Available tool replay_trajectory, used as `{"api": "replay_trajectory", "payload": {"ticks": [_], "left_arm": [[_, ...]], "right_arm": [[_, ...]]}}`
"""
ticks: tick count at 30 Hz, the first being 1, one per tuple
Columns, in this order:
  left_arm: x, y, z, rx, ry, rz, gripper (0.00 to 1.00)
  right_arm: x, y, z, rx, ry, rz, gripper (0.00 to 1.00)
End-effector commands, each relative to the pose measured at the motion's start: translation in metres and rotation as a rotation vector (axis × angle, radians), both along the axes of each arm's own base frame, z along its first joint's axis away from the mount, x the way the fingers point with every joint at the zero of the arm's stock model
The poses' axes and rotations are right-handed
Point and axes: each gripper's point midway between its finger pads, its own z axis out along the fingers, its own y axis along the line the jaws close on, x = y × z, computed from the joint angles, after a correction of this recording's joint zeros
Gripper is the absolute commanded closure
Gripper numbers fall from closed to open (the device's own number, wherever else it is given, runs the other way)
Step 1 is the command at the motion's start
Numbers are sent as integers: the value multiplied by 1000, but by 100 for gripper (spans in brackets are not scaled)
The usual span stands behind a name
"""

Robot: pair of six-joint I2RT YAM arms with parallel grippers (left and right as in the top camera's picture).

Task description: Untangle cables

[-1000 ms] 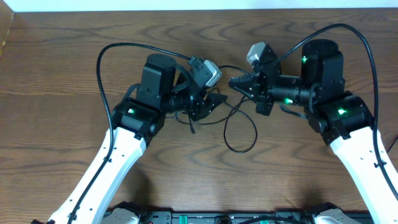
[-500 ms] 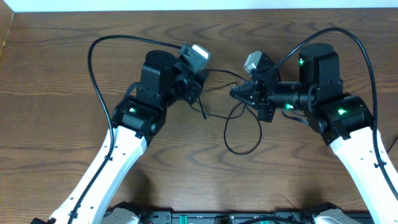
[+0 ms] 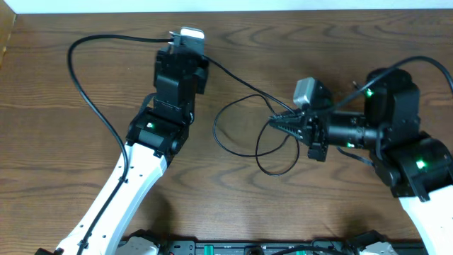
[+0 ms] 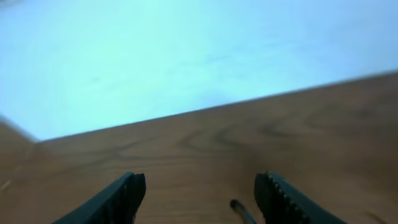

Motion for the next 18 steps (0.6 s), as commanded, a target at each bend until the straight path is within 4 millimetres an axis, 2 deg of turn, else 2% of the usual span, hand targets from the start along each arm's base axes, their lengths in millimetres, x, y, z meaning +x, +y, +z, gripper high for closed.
{"api": "replay_trajectory", "payload": {"ticks": [1,5,7,10,11,13,18], "left_arm": [[-1,27,3,35,-19,153,37],[-10,31,-18,28,64,173,36],[-16,33,-29,19,110,186,36],[-25,31,-47,6,191,173,36],[-27,28,-51,1,214,157,36],[-32,16,-63,-23,274,82,36],[-43,-17,-78,-109,372,-94,36]], "right_arm": [[26,-16,-4,-73,-21,-187,99],[79,-63,-14,-128,56,-641,99],[101,-105,-20,-145,91,-948,99],[112,-152,-29,-158,125,-1271,99],[113,-158,-32,-162,137,-1313,99],[117,-156,-44,-172,179,-1323,99],[124,-128,-92,-191,398,-1246,99]]}}
